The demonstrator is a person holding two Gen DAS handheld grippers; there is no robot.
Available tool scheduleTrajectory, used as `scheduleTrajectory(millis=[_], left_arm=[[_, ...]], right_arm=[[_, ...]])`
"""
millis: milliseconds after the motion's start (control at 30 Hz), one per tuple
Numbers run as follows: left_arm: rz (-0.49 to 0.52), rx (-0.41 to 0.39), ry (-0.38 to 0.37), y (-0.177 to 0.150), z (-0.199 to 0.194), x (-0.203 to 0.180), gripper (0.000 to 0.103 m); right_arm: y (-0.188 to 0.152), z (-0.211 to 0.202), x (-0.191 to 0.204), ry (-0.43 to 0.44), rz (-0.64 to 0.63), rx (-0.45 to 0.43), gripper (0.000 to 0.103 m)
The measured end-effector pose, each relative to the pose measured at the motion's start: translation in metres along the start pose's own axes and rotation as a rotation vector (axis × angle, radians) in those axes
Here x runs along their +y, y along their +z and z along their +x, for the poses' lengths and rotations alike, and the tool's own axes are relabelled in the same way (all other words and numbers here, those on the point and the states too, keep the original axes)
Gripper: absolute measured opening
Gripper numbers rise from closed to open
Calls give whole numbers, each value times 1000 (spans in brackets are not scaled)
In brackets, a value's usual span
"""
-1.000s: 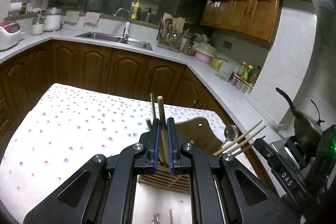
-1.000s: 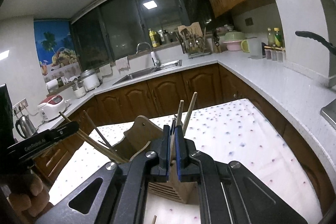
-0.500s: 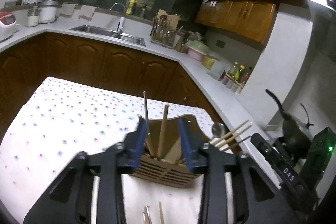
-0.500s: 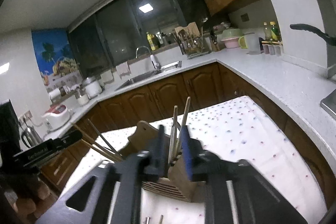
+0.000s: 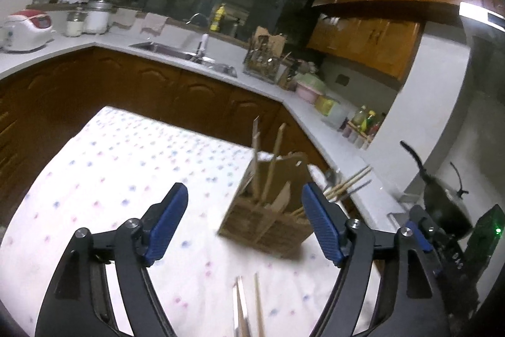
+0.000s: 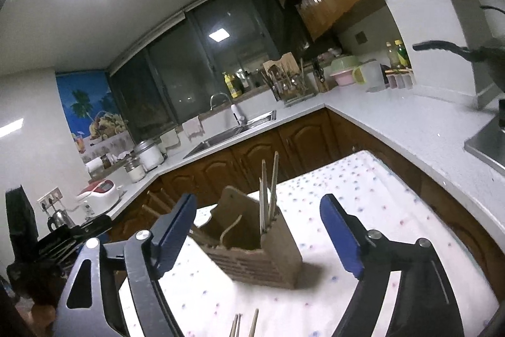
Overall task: Organize utensils
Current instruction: 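Lower the chopsticks into the holder and open both tools, then move both open tools back to the remaining chopsticks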
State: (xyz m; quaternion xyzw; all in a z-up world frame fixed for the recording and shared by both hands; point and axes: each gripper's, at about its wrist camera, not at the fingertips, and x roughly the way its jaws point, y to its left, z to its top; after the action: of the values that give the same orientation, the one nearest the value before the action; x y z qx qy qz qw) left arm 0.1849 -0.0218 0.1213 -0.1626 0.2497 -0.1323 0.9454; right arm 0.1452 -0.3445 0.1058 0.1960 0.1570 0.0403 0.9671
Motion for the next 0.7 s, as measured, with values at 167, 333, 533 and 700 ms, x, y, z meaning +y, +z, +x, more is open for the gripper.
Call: scheduleTrajectory(millis=[167,333,533,700], left_arm=[[-19,69,44,-33,-3,19,77],[-32,153,80,-64,1,36,77],[12,246,104,-94,6,39,77],[73,353,99,-121,23,25,77]], right_arm=[[-29,-17,-7,-8,12,40,89],[-60,-26,-13,-22,27,110,89],[-85,-35,-22,-48,39,175,89],[-99,-45,-30,-64,46,200,89]])
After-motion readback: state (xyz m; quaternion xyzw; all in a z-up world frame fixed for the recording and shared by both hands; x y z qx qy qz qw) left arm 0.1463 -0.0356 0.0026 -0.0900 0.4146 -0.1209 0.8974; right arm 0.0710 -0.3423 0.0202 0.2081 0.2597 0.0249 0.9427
